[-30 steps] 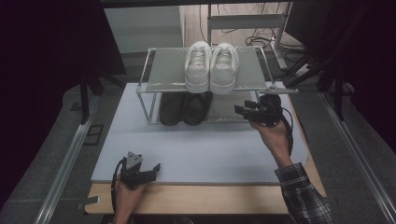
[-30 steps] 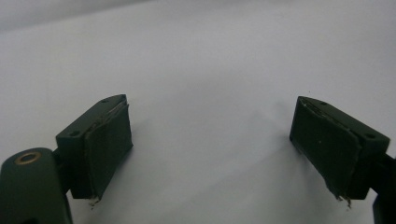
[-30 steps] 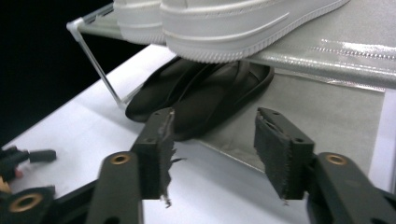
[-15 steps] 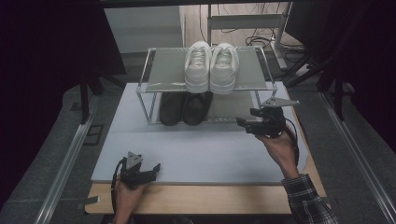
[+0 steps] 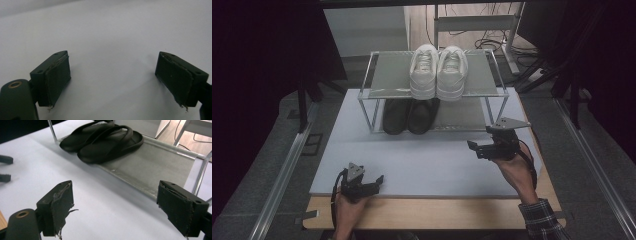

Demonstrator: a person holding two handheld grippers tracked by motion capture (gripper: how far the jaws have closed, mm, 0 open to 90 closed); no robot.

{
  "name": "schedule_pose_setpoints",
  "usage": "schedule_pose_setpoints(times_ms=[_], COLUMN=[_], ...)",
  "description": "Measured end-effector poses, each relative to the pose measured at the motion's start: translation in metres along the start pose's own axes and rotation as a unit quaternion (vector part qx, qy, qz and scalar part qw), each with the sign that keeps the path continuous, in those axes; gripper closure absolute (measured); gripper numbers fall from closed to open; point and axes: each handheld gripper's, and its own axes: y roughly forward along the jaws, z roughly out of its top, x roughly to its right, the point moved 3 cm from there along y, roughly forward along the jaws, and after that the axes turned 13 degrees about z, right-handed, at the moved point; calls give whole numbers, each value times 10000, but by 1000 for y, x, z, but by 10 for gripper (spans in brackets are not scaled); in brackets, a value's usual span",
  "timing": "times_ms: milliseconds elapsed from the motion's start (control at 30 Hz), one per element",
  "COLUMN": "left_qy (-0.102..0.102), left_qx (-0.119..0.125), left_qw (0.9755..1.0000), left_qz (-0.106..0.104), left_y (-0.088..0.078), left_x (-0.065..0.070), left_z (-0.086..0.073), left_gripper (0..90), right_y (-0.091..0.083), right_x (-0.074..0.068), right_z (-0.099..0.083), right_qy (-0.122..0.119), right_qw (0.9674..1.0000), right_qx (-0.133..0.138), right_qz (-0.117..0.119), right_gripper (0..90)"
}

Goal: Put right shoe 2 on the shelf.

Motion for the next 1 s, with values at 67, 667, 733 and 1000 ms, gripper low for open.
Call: schedule_pose_setpoints(times_ms=[67,667,733,1000], left_qy=[-35,-30,-28,-33], left_qx=[5,1,1,2], left_qw=[10000,10000,10000,10000], left_qz=[3,2,3,5], left_y=[0,0,0,0], left_x=[0,0,0,1], left_z=[0,0,0,0], left_gripper=[123,123,123,124], right_y=[0,11,12,18], right_x=[-1,-8,-9,-12], right_z=[-5,-60,-65,-89], right_qy=[-13,94,115,145], right_qw=[10000,9992,9991,9990], right_qx=[-34,-376,-391,-414], right_qz=[-2,77,78,71], right_gripper=[139,73,70,69])
